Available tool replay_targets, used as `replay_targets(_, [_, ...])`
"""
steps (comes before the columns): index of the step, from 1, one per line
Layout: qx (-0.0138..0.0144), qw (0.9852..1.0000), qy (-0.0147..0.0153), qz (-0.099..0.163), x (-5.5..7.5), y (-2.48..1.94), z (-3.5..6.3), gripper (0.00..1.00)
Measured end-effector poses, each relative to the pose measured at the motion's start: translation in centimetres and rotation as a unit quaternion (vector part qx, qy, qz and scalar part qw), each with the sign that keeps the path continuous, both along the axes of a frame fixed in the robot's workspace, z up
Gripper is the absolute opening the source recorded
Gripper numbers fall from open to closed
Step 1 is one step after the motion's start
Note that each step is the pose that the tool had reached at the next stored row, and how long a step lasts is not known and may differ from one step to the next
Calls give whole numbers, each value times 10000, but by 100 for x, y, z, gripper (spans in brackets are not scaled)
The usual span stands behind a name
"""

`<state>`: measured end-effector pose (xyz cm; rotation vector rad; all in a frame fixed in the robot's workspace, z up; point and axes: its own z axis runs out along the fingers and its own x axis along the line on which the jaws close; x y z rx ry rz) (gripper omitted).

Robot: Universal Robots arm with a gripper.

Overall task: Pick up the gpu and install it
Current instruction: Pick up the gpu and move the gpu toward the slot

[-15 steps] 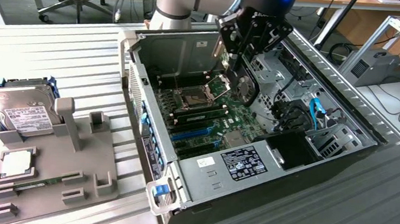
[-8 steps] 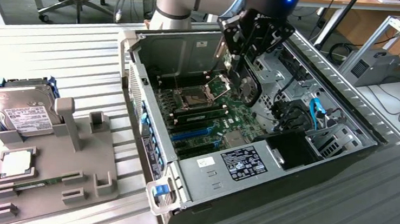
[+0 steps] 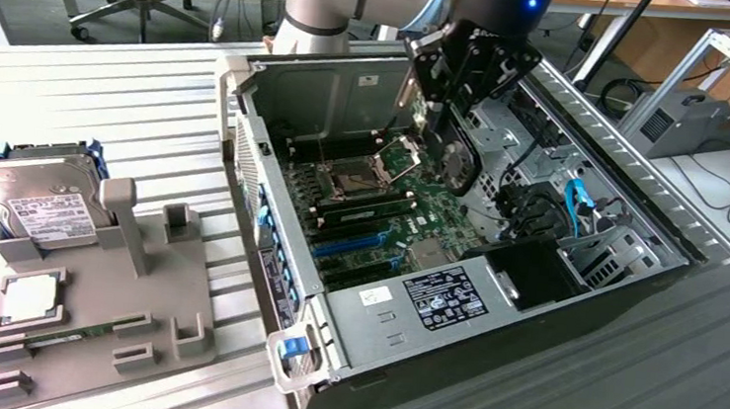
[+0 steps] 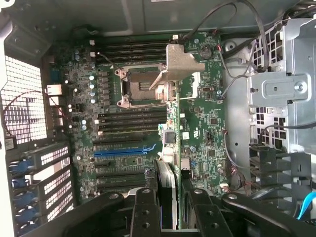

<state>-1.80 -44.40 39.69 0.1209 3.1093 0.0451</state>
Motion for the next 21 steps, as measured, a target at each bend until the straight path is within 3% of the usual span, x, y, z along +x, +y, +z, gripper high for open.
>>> replay_targets(21, [0, 10000, 0, 0, 217, 11, -115, 29])
